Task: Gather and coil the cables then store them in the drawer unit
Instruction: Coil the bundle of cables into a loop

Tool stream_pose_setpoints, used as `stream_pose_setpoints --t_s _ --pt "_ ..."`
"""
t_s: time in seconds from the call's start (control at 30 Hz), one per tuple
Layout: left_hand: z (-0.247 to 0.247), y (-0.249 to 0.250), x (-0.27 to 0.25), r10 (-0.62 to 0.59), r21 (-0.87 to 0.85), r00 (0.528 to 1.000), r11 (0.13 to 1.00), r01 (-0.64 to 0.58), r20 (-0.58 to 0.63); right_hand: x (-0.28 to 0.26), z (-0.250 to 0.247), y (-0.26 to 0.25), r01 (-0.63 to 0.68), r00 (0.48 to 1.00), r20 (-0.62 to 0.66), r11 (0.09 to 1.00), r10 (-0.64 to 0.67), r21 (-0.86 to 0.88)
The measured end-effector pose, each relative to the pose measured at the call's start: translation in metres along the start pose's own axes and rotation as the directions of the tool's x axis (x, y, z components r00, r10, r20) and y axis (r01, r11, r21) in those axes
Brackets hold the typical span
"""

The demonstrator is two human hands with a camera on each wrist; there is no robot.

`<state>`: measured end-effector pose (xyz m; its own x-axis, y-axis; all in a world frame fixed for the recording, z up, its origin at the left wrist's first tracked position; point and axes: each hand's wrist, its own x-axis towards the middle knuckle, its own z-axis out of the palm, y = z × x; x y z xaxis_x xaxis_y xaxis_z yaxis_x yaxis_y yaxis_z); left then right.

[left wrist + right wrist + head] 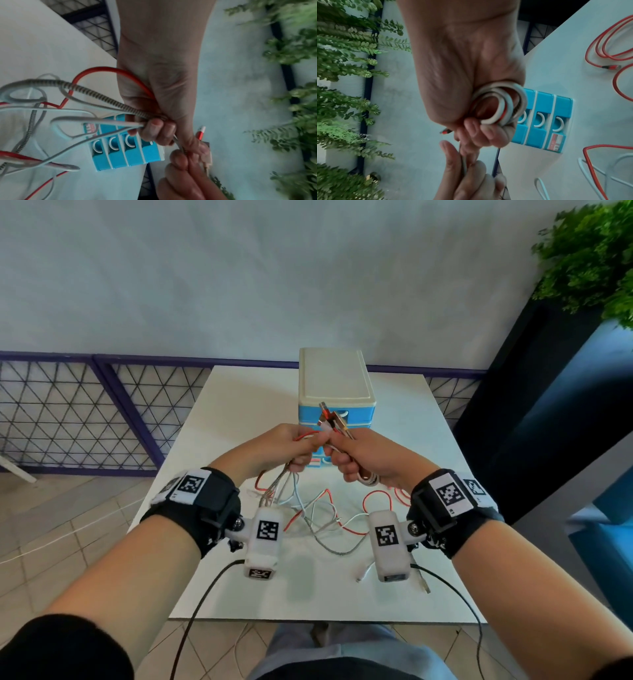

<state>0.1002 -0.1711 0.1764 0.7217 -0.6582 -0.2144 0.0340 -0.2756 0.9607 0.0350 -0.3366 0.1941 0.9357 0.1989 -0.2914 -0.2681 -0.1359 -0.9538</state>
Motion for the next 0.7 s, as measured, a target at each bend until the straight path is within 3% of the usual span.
stream_pose_setpoints --t_s 0.1,0.3,0.37,0.57,0.7 --pt "-0.002 -0.007 -0.004 0.006 0.024 0.999 1.0 -0.007 0.035 0.002 0.007 0.005 0.005 0.997 -0.073 0.999 -0.003 0.034" --pt "-0.009 -0.035 -0.007 0.032 0.247 0.997 0.969 -0.014 -0.069 0.008 -0.002 -0.001 0.117 0.941 -0.339 0.943 -0.005 0.31" --pt "-0.013 -0.043 -0.008 0.075 0.309 0.992 0.95 -0.042 -0.098 0.009 -0.006 -0.005 0.165 0.921 -0.388 0.933 -0.03 0.319" --pt "-0.028 -0.065 -0.012 0.043 0.654 0.984 0.752 0.08 -0.17 0.013 -0.021 -0.027 0.326 0.864 -0.494 0.859 -0.102 0.394" --pt "-0.038 -0.075 -0.011 -0.05 0.725 0.982 0.668 0.167 -0.18 0.012 -0.024 -0.031 0.348 0.85 -0.51 0.866 -0.13 0.359"
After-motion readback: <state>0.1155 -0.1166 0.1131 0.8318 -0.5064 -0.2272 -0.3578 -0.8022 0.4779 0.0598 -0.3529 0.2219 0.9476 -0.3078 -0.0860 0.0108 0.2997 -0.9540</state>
